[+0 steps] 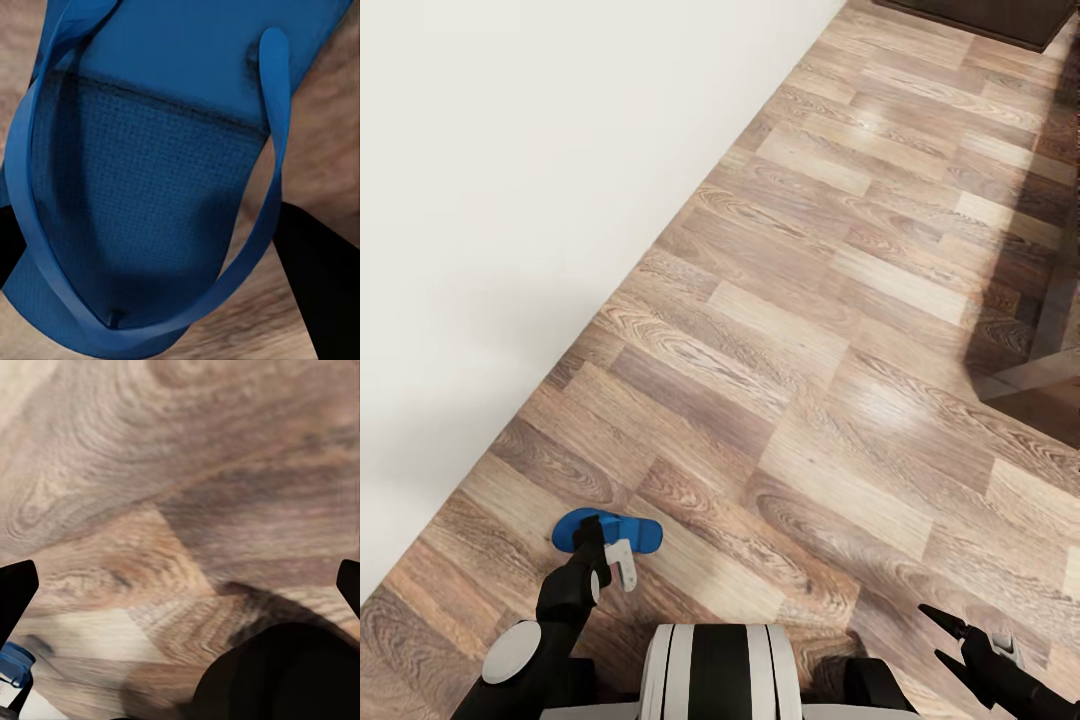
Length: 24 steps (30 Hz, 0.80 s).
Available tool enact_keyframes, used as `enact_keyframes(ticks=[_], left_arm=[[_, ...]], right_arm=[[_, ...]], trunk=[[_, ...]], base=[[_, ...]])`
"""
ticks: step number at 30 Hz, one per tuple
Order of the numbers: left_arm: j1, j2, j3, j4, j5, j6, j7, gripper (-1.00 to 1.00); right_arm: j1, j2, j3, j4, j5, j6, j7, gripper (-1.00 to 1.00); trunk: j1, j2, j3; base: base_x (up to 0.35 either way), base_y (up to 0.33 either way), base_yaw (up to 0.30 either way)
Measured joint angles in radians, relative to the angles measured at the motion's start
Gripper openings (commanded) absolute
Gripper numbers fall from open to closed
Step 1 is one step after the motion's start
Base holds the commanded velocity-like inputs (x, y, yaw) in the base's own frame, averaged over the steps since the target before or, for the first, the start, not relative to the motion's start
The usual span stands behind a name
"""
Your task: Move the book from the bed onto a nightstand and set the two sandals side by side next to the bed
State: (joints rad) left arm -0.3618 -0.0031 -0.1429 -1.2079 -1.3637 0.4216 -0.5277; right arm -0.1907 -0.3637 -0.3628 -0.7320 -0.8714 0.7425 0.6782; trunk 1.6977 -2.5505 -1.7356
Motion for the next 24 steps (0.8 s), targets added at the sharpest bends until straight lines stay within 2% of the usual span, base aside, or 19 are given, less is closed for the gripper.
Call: enact_keyframes(ticks=[24], left_arm=[[0.0, -0.002, 0.0, 0.0, 0.0, 0.0, 0.0, -1.0]], right_arm=[[0.0, 0.0, 0.0, 0.0, 0.0, 0.001, 0.0, 1.0]], trunk=[[-0.011, 0.006, 0.093]], base=[[0.0, 0.0, 0.0]])
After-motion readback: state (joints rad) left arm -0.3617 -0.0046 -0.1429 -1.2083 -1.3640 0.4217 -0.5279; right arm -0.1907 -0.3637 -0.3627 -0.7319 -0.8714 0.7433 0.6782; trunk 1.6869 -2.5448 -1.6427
